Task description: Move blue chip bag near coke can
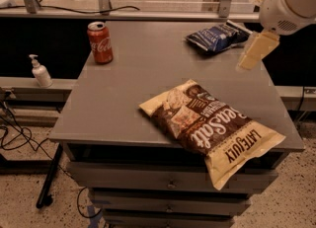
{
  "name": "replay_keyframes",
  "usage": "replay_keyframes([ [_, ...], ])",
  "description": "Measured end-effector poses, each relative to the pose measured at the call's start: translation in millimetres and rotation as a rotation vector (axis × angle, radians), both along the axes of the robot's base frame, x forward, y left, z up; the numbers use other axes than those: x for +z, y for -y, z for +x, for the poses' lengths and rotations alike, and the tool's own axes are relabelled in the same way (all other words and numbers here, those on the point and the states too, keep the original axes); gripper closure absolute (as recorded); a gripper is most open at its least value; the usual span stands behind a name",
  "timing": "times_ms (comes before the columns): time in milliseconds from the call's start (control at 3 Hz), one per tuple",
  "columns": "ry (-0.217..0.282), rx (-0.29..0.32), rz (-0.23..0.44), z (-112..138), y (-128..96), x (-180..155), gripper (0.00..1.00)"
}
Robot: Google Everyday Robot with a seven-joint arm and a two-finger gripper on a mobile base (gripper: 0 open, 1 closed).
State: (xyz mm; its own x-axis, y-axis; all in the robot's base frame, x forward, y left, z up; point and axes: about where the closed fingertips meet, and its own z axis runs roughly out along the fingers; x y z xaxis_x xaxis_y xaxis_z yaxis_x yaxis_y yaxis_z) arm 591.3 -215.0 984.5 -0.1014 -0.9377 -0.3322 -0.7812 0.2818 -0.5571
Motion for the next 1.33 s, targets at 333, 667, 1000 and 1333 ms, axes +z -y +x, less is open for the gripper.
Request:
replay_keyframes([
  [333,0.054,-0.003,0.010,12.9,-1.9,7.8,0.00],
  [667,0.047,-0.002,0.009,11.2,-2.1,6.7,0.00],
  [1000,0.060,-0.020,0.023,15.7,1.3,4.3,0.00],
  [1333,0.045,-0.041,0.058,44.9,0.9,-25.3,0.00],
])
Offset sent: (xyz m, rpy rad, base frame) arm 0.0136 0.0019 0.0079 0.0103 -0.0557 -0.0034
